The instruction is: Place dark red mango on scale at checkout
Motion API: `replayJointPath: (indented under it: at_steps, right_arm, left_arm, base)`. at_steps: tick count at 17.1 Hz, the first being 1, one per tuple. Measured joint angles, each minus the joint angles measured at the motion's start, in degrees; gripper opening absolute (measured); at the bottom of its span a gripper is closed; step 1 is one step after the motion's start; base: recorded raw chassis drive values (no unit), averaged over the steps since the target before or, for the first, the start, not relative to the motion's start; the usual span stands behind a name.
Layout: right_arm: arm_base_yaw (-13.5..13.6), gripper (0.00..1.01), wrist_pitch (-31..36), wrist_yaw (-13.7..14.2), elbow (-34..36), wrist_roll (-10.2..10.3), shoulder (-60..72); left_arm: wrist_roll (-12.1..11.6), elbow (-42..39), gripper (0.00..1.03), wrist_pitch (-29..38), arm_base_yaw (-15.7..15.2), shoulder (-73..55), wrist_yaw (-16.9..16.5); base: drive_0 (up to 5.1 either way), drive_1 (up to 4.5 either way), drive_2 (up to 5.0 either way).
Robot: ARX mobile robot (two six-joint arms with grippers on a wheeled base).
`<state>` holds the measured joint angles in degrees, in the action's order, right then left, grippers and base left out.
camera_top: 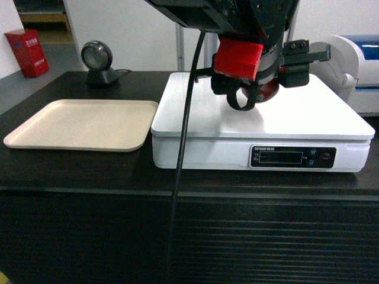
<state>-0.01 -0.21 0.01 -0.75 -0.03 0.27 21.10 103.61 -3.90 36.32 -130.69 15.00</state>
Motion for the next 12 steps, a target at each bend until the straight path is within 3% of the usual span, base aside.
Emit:
replayJointPath:
  at_steps: [3, 7, 8, 11, 12]
  right_arm:
    - [0.00, 0.98, 0.00, 0.00, 0.00, 0.00, -0.02]
    - [0.00, 0.98, 0.00, 0.00, 0.00, 0.00, -0.02]
    - [0.00, 0.98, 0.00, 0.00, 0.00, 0.00, -0.02]
    - [0.00, 0.98, 0.00, 0.00, 0.00, 0.00, 0.00]
    - [0.00, 0.98, 0.00, 0.00, 0.00, 0.00, 0.00]
  left_arm:
    - [-2.36, 9.99, 0.61, -5.55, -0.22, -7.48, 0.59]
    - [-3.63, 11.72, 0.61, -6.01, -0.55, -8.57, 0.70]
    - [-3.63, 11.72, 0.64, -5.79, -0.57, -8.59, 0.52]
    - [-4.72, 11.72, 0.96, -4.90, -0.46, -8.52, -0.07]
    - [-5.14, 11.69, 1.00, -4.66, -0.46, -8.41, -0.26]
  base:
    - [0.0, 0.00, 0.0]
    - [0.0, 0.00, 0.0]
    - [0.0, 0.00, 0.0]
    - [0.0, 0.00, 0.0]
    - [0.0, 0.00, 0.0]
